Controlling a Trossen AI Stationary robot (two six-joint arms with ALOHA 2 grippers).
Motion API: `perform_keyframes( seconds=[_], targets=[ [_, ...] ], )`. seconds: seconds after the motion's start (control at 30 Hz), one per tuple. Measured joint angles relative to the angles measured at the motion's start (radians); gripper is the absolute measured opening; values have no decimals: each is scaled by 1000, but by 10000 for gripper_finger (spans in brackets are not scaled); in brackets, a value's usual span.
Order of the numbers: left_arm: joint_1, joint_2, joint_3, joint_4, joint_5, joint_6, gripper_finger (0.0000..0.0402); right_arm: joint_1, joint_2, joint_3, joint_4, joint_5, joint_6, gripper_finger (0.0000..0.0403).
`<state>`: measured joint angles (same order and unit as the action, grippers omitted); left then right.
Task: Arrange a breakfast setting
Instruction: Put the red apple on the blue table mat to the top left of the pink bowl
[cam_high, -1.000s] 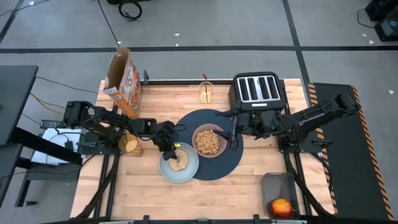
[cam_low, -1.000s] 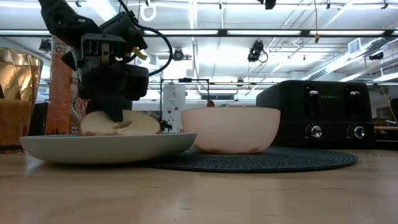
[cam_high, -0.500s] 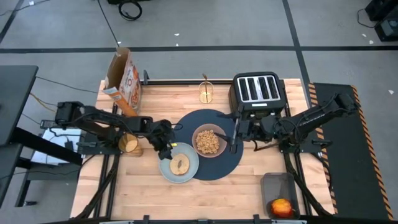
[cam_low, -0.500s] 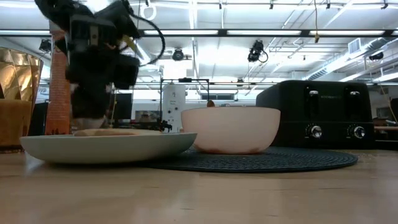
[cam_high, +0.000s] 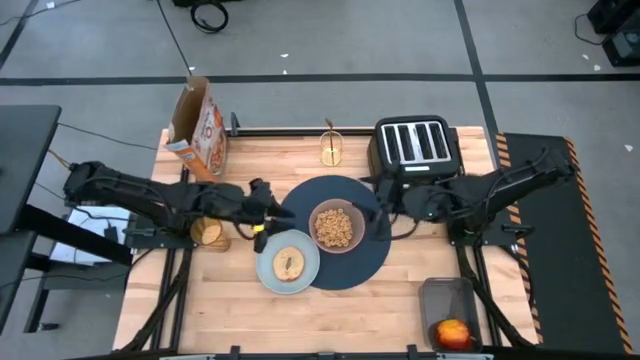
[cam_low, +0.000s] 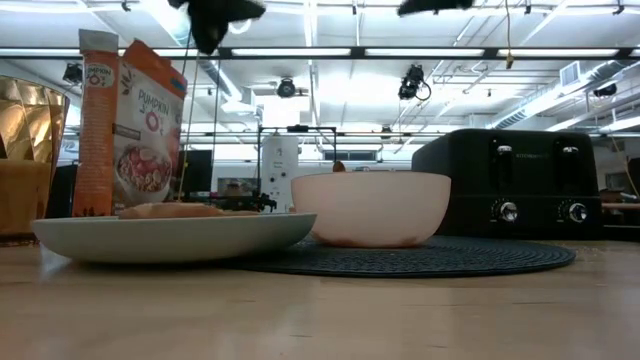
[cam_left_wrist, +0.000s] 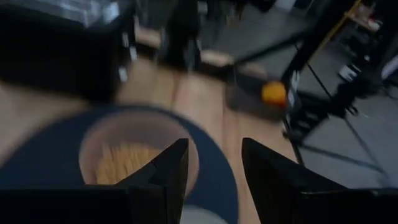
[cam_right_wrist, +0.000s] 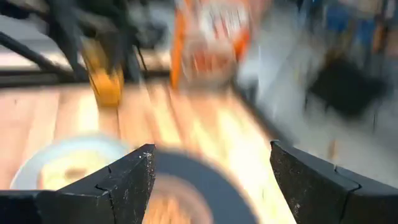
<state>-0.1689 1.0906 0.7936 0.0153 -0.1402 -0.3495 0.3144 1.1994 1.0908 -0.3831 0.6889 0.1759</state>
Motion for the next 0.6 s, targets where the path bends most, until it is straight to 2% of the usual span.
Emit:
perform_keyframes(
  seconds=[0.1,0.2,0.3,0.4,0.53,0.6],
  targets=[
    [-39,17,0,89,-62,70,156,24,49,190,-445,-81,372,313],
    [-59,34,-1,128,-75,130,156,58,118,341,-823,-291,661,306],
    [-69,35,0,152,-77,182,156,139,161,398,-1076,-514,891,300],
    [-71,35,-1,146,-77,234,156,264,190,397,-1186,-678,1137,295],
    [-71,35,-1,145,-77,266,156,409,238,397,-1137,-767,1420,290],
    [-71,35,-1,144,-77,266,156,454,281,397,-1097,-824,1512,289]
  ],
)
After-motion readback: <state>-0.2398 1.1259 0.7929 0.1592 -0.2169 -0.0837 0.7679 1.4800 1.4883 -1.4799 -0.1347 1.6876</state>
